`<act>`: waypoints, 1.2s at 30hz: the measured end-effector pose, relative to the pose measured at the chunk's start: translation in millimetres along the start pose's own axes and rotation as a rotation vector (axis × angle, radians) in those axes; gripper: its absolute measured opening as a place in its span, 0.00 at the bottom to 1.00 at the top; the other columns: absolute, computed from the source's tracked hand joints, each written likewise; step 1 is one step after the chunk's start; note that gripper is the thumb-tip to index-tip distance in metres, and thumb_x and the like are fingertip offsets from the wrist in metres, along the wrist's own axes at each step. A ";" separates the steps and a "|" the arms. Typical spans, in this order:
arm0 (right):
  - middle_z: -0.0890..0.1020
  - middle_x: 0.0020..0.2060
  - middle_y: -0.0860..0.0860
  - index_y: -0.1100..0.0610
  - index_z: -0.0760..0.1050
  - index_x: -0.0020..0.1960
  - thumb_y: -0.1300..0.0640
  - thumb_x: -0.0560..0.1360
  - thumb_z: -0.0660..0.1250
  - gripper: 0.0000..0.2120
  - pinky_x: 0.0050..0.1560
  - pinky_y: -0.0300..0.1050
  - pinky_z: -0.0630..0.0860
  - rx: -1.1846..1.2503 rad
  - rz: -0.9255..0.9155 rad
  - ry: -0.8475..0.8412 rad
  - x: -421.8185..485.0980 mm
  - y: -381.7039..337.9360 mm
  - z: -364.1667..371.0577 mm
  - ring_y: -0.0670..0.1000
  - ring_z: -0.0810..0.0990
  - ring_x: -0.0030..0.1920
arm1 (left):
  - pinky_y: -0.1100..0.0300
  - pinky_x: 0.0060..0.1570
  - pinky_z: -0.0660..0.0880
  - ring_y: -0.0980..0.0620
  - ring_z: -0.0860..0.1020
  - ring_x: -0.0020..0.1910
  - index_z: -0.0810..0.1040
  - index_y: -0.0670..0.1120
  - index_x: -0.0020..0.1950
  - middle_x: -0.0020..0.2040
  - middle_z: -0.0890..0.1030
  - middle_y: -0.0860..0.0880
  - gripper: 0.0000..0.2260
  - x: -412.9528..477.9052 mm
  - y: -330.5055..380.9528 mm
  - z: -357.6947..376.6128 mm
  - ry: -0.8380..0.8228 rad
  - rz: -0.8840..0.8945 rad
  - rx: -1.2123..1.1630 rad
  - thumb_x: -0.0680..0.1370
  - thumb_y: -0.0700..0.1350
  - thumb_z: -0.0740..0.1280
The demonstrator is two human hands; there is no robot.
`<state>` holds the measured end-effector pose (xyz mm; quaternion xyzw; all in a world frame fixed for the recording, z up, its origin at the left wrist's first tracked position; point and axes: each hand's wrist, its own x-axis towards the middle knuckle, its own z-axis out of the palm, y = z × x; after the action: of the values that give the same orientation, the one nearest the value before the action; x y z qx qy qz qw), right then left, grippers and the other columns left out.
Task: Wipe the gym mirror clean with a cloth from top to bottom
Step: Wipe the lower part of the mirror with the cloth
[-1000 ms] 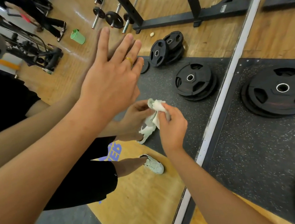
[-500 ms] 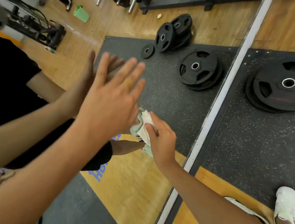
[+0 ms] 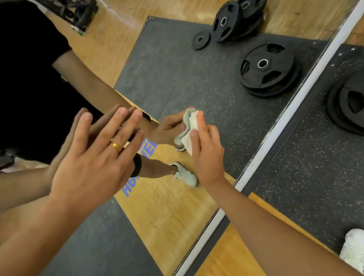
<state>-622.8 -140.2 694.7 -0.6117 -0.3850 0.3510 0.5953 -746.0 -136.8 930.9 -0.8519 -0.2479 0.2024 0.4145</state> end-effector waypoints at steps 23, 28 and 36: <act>0.76 0.50 0.54 0.56 0.71 0.77 0.52 0.85 0.61 0.21 0.53 0.46 0.78 0.192 0.109 0.228 -63.6 -22.1 54.1 0.46 0.77 0.48 | 0.35 0.77 0.39 0.39 0.59 0.81 0.75 0.40 0.69 0.81 0.63 0.39 0.24 1.8 0.7 -1.6 0.013 0.000 -0.022 0.87 0.51 0.47; 0.74 0.46 0.52 0.55 0.73 0.75 0.49 0.84 0.61 0.22 0.51 0.46 0.79 0.146 0.107 0.308 -69.4 -8.3 66.2 0.44 0.76 0.45 | 0.36 0.76 0.36 0.39 0.57 0.82 0.74 0.42 0.70 0.82 0.61 0.39 0.25 0.8 -0.9 -2.6 -0.023 0.026 0.016 0.86 0.51 0.44; 0.73 0.44 0.50 0.56 0.74 0.74 0.51 0.84 0.62 0.20 0.48 0.41 0.78 0.232 0.072 0.260 -83.0 -28.9 67.7 0.42 0.75 0.42 | 0.36 0.76 0.37 0.39 0.57 0.82 0.75 0.40 0.69 0.81 0.62 0.39 0.32 1.2 -0.2 -3.7 -0.023 0.006 -0.051 0.86 0.54 0.37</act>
<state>-722.4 -183.2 718.2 -0.5926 -0.2395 0.3322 0.6936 -743.0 -138.3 933.0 -0.8606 -0.2554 0.2068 0.3890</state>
